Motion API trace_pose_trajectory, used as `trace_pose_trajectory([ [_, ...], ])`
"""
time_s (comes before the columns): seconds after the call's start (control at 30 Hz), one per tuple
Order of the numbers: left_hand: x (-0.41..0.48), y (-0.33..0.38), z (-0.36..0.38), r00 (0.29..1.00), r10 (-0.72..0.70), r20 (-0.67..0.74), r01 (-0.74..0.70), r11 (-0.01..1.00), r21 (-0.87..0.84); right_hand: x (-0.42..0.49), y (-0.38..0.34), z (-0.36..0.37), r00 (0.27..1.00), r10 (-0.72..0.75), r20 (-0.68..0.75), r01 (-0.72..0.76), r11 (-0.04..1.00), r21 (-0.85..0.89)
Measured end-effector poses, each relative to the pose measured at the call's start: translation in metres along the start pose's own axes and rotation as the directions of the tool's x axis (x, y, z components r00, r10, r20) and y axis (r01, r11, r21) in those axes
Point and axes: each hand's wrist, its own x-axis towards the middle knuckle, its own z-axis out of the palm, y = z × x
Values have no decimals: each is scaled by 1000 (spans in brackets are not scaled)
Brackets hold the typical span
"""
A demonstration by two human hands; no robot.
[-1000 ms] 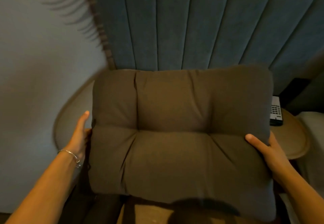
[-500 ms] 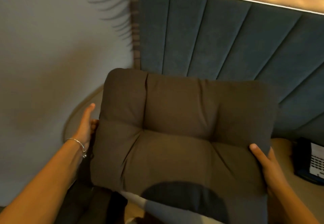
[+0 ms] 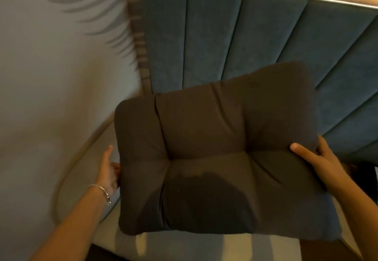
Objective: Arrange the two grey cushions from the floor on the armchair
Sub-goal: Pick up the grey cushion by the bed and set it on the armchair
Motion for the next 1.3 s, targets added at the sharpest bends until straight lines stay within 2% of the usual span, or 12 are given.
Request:
trace_pose_trajectory([
  [0.3, 74, -31, 74, 969, -236, 71, 235, 972, 26, 121, -71, 35, 946, -230, 227, 302, 877, -374],
  [0.43, 101, -21, 117, 913, -337, 230, 328, 942, 78, 155, -61, 112, 883, -224, 412, 409, 798, -442],
  [0.53, 125, 18, 161, 969, -135, 207, 137, 991, 2, 166, -12, 200, 704, -23, 710, 595, 564, -573],
  [0.6, 143, 47, 174, 987, 83, 137, -90, 995, 44, 176, 1, 244, 723, -48, 690, 638, 432, -638],
  [0.67, 156, 77, 175, 957, 277, 90, -287, 949, 133, 197, -12, 261, 728, -115, 676, 646, 446, -619],
  [0.77, 177, 117, 174, 879, 469, 89, -476, 851, 220, 211, -22, 247, 666, -126, 735, 702, 439, -561],
  [0.93, 208, 155, 205, 871, 481, 102, -481, 791, 378, 194, -3, 215, 641, -175, 747, 739, 405, -539],
  [1.03, 228, 168, 223, 861, 504, 70, -484, 768, 419, 185, 6, 204, 729, -251, 637, 676, 413, -611],
  [1.07, 233, 169, 224, 867, 494, 58, -468, 770, 434, 179, 14, 197, 808, -317, 496, 589, 424, -688],
  [1.13, 239, 166, 219, 874, 484, 43, -451, 775, 443, 163, 32, 182, 941, -338, 25, 247, 631, -735],
  [1.2, 238, 156, 214, 862, 507, 3, -460, 778, 428, 153, 45, 178, 953, -125, -278, -28, 872, -488],
  [1.3, 229, 147, 207, 843, 534, -64, -469, 788, 399, 159, 43, 192, 870, 155, -467, -175, 985, 0],
])
